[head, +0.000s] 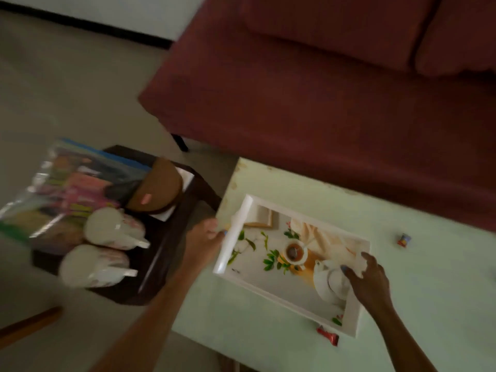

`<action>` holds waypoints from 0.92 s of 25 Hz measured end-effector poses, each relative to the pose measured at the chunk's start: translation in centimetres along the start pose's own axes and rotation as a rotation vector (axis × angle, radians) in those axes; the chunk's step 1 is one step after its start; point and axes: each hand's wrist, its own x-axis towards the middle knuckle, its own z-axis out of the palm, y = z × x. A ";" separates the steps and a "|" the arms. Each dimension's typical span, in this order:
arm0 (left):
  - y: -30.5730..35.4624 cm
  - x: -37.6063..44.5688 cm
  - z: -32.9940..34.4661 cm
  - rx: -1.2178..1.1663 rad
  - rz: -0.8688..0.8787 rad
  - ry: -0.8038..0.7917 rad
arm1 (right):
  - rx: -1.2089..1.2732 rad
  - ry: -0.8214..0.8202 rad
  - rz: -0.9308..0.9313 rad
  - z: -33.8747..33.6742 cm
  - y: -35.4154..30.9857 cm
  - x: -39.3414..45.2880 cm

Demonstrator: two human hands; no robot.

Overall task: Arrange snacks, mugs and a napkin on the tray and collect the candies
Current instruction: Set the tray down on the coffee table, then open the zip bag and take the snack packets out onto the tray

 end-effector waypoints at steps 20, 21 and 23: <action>-11.3 -0.7 -27.4 -0.516 -0.565 0.572 | -0.281 -0.382 -0.825 21.9 -43.0 -12.2; -12.1 0.9 -27.9 -0.551 -0.603 0.543 | -0.274 -0.404 -0.810 23.7 -44.3 -11.5; -13.9 3.4 -27.8 -0.586 -0.613 0.457 | -0.251 -0.471 -0.757 27.1 -46.9 -9.5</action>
